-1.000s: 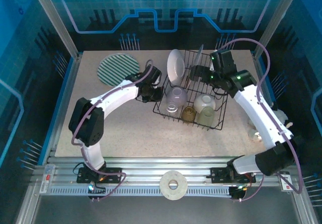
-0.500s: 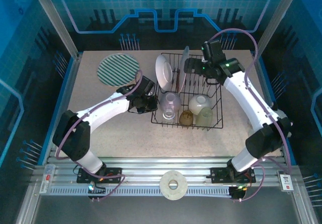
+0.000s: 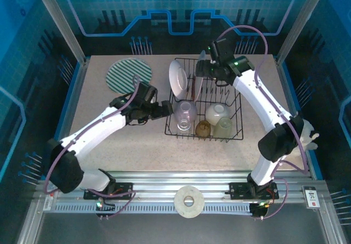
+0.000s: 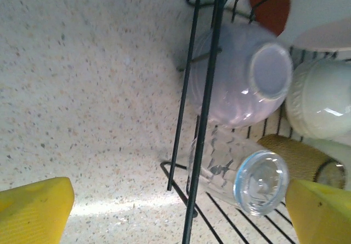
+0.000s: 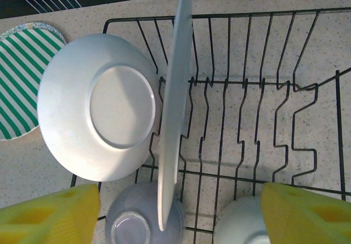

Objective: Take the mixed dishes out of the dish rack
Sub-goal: Rotate the dish rack at the center of the table, then pick up the plate from the dish rack.

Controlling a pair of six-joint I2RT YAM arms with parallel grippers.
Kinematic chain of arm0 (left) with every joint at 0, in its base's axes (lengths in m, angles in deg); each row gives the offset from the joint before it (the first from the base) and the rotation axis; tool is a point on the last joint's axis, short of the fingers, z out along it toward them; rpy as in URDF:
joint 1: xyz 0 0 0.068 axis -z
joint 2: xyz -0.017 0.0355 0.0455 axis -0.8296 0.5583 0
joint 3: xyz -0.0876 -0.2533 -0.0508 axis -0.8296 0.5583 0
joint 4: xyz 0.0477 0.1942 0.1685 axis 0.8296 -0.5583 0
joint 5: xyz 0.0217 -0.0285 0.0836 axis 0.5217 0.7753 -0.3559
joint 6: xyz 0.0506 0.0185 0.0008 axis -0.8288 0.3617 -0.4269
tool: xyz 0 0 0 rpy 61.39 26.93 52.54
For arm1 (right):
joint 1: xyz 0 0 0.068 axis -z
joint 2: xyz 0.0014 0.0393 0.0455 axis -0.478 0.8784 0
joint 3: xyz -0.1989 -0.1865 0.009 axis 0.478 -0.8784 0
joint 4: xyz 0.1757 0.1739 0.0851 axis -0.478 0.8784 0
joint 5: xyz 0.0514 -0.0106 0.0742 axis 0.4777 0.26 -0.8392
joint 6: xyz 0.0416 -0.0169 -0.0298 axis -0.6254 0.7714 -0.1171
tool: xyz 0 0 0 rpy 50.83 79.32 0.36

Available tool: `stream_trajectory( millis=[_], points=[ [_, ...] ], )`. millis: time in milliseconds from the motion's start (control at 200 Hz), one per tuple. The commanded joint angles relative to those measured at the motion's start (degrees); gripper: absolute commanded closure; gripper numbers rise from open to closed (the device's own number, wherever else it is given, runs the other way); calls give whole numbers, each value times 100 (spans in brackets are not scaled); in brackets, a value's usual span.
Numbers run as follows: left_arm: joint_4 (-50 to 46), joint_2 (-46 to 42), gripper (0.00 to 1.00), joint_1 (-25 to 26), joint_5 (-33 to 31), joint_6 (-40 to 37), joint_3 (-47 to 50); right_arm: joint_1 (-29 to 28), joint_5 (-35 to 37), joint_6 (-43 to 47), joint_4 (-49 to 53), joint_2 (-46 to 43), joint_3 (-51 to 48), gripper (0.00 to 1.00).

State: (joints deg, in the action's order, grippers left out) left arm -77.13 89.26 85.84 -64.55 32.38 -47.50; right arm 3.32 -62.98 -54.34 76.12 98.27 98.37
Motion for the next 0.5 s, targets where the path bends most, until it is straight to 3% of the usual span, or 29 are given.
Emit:
stream_trajectory(
  millis=[0,495],
  points=[
    [-62,-341,1,-201,83,-278,95,-130,147,-42,242,297,363,27],
    [224,-1322,1,-764,816,-419,500,-148,272,-276,607,1310,1260,49]
  ],
)
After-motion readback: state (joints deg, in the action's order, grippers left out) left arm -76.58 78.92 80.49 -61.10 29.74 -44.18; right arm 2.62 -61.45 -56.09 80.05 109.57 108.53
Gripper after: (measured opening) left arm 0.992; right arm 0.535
